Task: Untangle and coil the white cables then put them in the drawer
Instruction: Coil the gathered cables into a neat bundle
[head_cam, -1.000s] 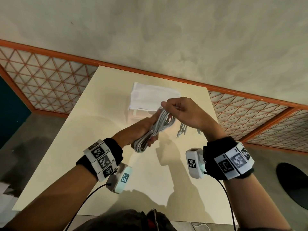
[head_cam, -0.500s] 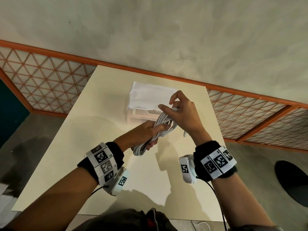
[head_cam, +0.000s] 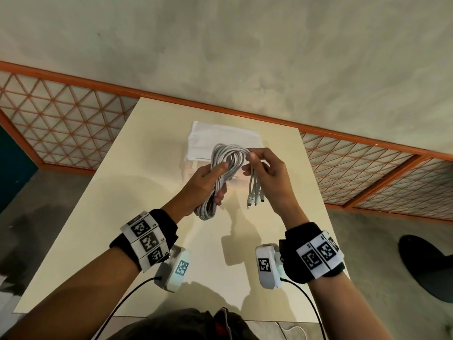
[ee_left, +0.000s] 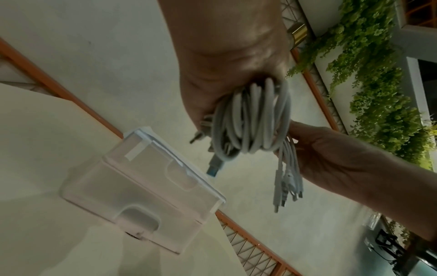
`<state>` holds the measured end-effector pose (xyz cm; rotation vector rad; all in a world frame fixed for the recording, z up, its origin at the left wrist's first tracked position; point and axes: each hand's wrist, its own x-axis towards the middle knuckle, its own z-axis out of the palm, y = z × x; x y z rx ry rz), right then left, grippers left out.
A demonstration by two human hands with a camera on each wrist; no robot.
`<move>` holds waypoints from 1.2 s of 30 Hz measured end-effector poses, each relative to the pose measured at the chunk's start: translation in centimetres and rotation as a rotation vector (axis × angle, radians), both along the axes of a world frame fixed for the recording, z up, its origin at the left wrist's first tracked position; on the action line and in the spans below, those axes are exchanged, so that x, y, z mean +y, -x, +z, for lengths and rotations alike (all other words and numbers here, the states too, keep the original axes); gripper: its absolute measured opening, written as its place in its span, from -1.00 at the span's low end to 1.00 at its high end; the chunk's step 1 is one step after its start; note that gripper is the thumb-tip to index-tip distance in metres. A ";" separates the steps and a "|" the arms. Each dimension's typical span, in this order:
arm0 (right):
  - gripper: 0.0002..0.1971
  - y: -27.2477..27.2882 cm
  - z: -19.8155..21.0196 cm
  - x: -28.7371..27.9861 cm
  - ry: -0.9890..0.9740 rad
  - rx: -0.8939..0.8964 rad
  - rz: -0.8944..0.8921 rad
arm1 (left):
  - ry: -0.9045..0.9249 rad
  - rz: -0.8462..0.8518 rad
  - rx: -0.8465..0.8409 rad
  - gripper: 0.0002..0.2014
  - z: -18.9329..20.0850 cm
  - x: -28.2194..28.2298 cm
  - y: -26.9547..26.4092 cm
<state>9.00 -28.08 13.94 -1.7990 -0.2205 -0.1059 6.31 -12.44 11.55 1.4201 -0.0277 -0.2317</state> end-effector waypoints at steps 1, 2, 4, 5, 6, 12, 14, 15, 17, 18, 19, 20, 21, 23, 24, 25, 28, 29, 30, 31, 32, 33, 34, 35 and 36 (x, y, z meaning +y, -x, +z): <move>-0.83 0.1 0.0 0.3 -0.057 0.016 -0.025 | 0.019 -0.007 -0.018 -0.68 0.1 -0.1 0.1; -0.83 0.2 -0.1 0.6 -0.119 0.032 -0.051 | 0.034 -0.015 -0.038 -0.69 0.1 -0.2 0.2; -0.83 0.3 -0.3 1.2 -0.216 0.075 -0.108 | 0.051 -0.036 -0.086 -0.70 0.1 -0.4 0.4; -0.82 0.4 -0.5 1.6 -0.246 0.100 -0.131 | 0.049 -0.049 -0.112 -0.70 0.1 -0.4 0.5; -0.80 0.3 -0.6 1.9 -0.271 0.127 -0.149 | 0.044 -0.063 -0.136 -0.71 0.0 -0.5 0.6; -0.72 0.7 -0.7 2.9 -0.167 0.187 -0.065 | 0.028 -0.071 -0.113 -0.77 -0.5 0.3 0.4; -0.64 0.9 -0.8 2.8 -0.115 0.177 0.016 | 0.026 -0.068 -0.093 -0.80 -0.9 0.6 0.4; -0.62 0.9 -0.8 2.8 -0.096 0.165 0.036 | 0.032 -0.076 -0.086 -0.81 -0.9 0.6 0.4; -0.62 0.9 -0.8 2.9 -0.097 0.153 0.028 | 0.052 -0.088 -0.067 -0.84 -0.7 0.6 0.6; -0.62 1.0 -0.8 3.0 -0.118 0.159 0.021 | 0.053 -0.093 -0.056 -0.85 -0.6 0.7 0.6; -0.63 1.1 -0.8 3.1 -0.141 0.168 0.020 | 0.052 -0.103 -0.041 -0.85 -0.5 0.8 0.6; -0.63 1.2 -0.9 3.1 -0.160 0.175 0.020 | 0.044 -0.121 -0.021 -0.85 -0.4 1.1 0.5; -0.63 1.3 -0.9 3.1 -0.173 0.183 0.023 | 0.035 -0.149 -0.004 -0.85 -0.5 1.3 0.4; -0.62 1.5 -0.9 2.9 -0.205 0.205 0.045 | 0.004 -0.218 0.017 -0.84 -0.6 2.0 0.2; -0.61 1.6 -0.8 2.7 -0.223 0.215 0.060 | -0.004 -0.242 0.036 -0.83 -0.7 2.2 0.1; -0.60 1.6 -0.6 2.6 -0.234 0.222 0.073 | -0.001 -0.252 0.061 -0.83 -0.8 2.3 0.1; -0.63 1.4 -0.3 2.4 -0.202 0.230 0.055 | 0.036 -0.263 0.109 -0.84 -0.7 2.4 0.2; -0.63 1.3 -0.2 2.4 -0.173 0.224 0.048 | 0.050 -0.260 0.118 -0.85 -0.8 2.4 0.2; -0.64 1.2 -0.1 2.4 -0.147 0.218 0.054 | 0.066 -0.254 0.126 -0.85 -0.7 2.4 0.2; -0.66 1.1 0.1 2.4 -0.125 0.216 0.070 | 0.074 -0.250 0.132 -0.85 -0.6 2.4 0.3; -0.68 1.1 0.3 2.3 -0.104 0.212 0.092 | 0.082 -0.249 0.139 -0.84 -0.6 2.5 0.3; -0.68 1.0 0.5 2.4 -0.076 0.203 0.112 | 0.085 -0.257 0.143 -0.84 -0.6 2.5 0.3; -0.67 1.0 0.7 2.4 -0.038 0.191 0.123 | 0.094 -0.270 0.142 -0.81 -0.7 2.6 0.3; -0.66 1.0 0.8 2.4 0.007 0.171 0.126 | 0.113 -0.284 0.139 -0.75 -0.8 2.6 0.3; -0.64 1.0 0.8 2.5 0.052 0.144 0.125 | 0.147 -0.302 0.140 -0.70 -0.9 2.6 0.3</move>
